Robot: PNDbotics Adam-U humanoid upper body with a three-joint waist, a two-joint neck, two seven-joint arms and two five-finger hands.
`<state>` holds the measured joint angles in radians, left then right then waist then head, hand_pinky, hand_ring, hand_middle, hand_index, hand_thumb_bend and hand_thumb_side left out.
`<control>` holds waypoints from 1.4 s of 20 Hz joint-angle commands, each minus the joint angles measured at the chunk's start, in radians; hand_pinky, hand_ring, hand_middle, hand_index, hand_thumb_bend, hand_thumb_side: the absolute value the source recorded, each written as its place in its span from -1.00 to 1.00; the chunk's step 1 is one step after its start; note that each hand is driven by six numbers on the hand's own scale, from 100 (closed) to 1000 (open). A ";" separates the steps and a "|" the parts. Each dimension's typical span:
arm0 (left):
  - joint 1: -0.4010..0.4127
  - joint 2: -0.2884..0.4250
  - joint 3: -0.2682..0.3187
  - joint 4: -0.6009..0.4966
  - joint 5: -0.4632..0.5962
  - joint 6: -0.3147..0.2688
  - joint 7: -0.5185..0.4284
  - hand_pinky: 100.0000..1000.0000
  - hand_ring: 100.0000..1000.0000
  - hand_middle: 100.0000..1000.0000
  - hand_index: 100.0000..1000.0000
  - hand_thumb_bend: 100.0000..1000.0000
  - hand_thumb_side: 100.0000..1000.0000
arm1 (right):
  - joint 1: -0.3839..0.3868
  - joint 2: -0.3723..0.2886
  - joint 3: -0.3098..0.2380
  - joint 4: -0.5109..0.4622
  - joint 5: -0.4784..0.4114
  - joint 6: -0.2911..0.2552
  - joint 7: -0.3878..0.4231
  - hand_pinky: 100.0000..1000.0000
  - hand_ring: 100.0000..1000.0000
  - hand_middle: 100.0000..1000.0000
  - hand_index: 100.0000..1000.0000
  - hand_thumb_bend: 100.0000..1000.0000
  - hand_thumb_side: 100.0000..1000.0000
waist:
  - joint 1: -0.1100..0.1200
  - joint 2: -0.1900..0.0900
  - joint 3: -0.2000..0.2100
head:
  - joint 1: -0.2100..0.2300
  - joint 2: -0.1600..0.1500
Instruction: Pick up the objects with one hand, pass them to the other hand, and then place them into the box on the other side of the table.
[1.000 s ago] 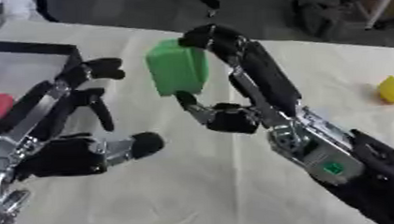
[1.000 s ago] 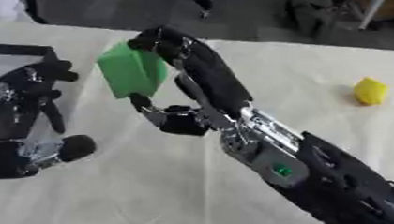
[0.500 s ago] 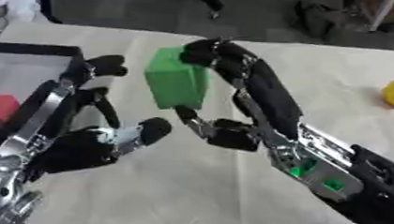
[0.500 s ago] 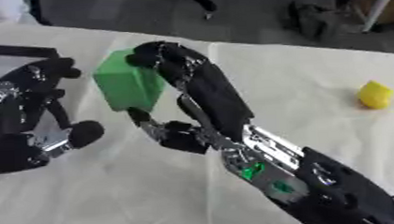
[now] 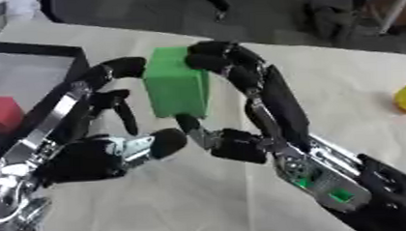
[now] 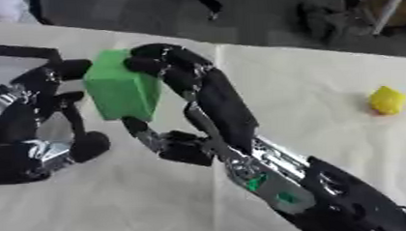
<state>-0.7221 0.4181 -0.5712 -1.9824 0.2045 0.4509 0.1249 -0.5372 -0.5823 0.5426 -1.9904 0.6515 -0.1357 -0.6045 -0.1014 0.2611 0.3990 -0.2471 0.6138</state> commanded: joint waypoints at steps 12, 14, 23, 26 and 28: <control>-0.019 -0.005 0.026 -0.018 -0.041 0.015 0.044 0.91 -0.39 0.58 0.76 0.45 -0.19 | 0.006 0.000 -0.007 -0.010 -0.009 -0.090 -0.132 0.28 -0.16 -0.38 -0.30 -0.96 -1.00 | 0.002 -0.004 0.000 | 0.016 -0.015; -0.024 -0.006 0.026 -0.018 -0.040 0.016 0.051 0.91 -0.39 0.58 0.76 0.45 -0.19 | 0.007 0.004 -0.003 -0.010 -0.007 -0.095 -0.146 0.27 -0.16 -0.38 -0.29 -0.96 -1.00 | 0.001 -0.002 0.001 | 0.017 -0.016; -0.044 -0.011 0.019 -0.018 -0.015 0.023 0.026 0.91 -0.39 0.59 0.75 0.46 -0.19 | 0.004 0.014 0.015 -0.010 -0.085 -0.101 -0.183 0.20 -0.12 -0.39 -0.28 -0.95 -1.00 | -0.005 0.003 0.004 | 0.018 -0.016; -0.050 -0.010 0.016 -0.018 -0.001 0.001 -0.005 0.92 -0.38 0.60 0.74 0.47 -0.20 | 0.005 0.015 0.022 -0.010 -0.126 -0.131 -0.145 0.19 -0.12 -0.41 -0.27 -0.98 -1.00 | -0.006 0.003 0.004 | 0.016 -0.015; -0.053 -0.010 0.016 -0.018 -0.002 -0.011 -0.022 0.91 -0.38 0.60 0.74 0.46 -0.20 | 0.004 0.015 0.020 -0.010 -0.153 -0.150 -0.116 0.19 -0.12 -0.42 -0.27 -0.98 -1.00 | -0.006 0.004 0.005 | 0.016 -0.016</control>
<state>-0.7574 0.4040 -0.5616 -1.9824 0.1980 0.4484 0.1151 -0.5225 -0.5588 0.5683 -1.9904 0.5176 -0.2748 -0.7363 -0.1132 0.2790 0.4028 -0.2302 0.6079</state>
